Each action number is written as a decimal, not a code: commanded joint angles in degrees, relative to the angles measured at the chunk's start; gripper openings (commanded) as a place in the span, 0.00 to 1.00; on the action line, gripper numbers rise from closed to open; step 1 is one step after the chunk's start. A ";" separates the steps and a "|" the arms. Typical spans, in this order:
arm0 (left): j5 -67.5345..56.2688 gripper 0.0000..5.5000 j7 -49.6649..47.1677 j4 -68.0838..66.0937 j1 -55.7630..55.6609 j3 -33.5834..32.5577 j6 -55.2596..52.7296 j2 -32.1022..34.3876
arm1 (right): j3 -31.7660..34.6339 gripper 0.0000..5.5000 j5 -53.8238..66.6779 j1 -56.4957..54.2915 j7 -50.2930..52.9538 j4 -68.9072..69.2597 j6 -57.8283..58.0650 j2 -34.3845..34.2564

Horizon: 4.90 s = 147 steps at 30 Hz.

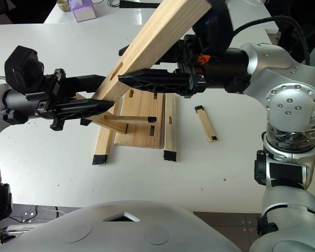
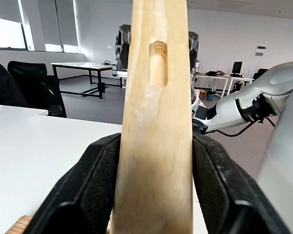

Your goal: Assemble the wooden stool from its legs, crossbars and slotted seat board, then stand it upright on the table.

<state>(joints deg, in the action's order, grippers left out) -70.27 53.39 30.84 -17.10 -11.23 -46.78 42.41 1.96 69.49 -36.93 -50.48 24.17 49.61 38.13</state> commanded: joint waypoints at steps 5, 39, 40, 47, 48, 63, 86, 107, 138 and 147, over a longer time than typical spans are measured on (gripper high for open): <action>-10.76 0.64 -11.10 -6.20 -8.25 -2.84 -1.33 -2.40 | 3.35 0.37 3.13 -1.67 2.04 -0.37 1.35 -0.23; 44.19 0.67 3.11 -31.73 6.94 13.38 28.48 1.91 | -0.53 0.37 -39.98 35.13 -12.50 6.07 -31.14 9.92; 45.28 0.67 3.98 -31.86 7.03 14.08 29.19 2.11 | -0.84 0.37 -39.88 35.47 -12.41 6.02 -30.90 9.74; 48.45 0.67 7.89 -31.13 9.11 14.88 30.77 2.64 | -0.13 0.37 -35.82 35.14 -11.03 6.71 -27.70 8.77; 48.60 0.67 8.21 -30.98 9.33 14.86 30.83 2.61 | -0.38 0.37 -35.89 34.94 -11.06 6.28 -27.59 8.57; 49.05 0.67 11.15 -29.01 9.83 15.11 30.65 1.61 | -4.82 0.37 -39.86 36.45 -15.63 -1.08 -30.83 9.96; 47.44 0.67 7.53 -22.88 8.25 15.99 23.94 -3.49 | -18.33 0.37 -45.23 24.41 -22.38 -9.65 -31.90 9.83; 46.84 0.67 3.18 -5.46 -0.10 22.95 15.68 -10.44 | -26.60 0.37 -48.19 18.84 -21.06 -14.08 -22.44 8.46; 55.62 0.87 1.54 -18.80 5.38 22.83 19.92 -9.58 | -19.04 0.37 -41.69 20.43 -12.02 -8.55 -21.56 5.88; 56.58 0.88 1.82 -23.79 5.08 21.20 24.31 -9.33 | -16.83 0.56 -40.50 19.53 -13.93 -7.85 -18.15 5.88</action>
<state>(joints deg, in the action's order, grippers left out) -12.69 55.06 7.11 -10.96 10.98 -23.30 33.26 -15.81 28.78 -16.75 -63.83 15.56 30.35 43.48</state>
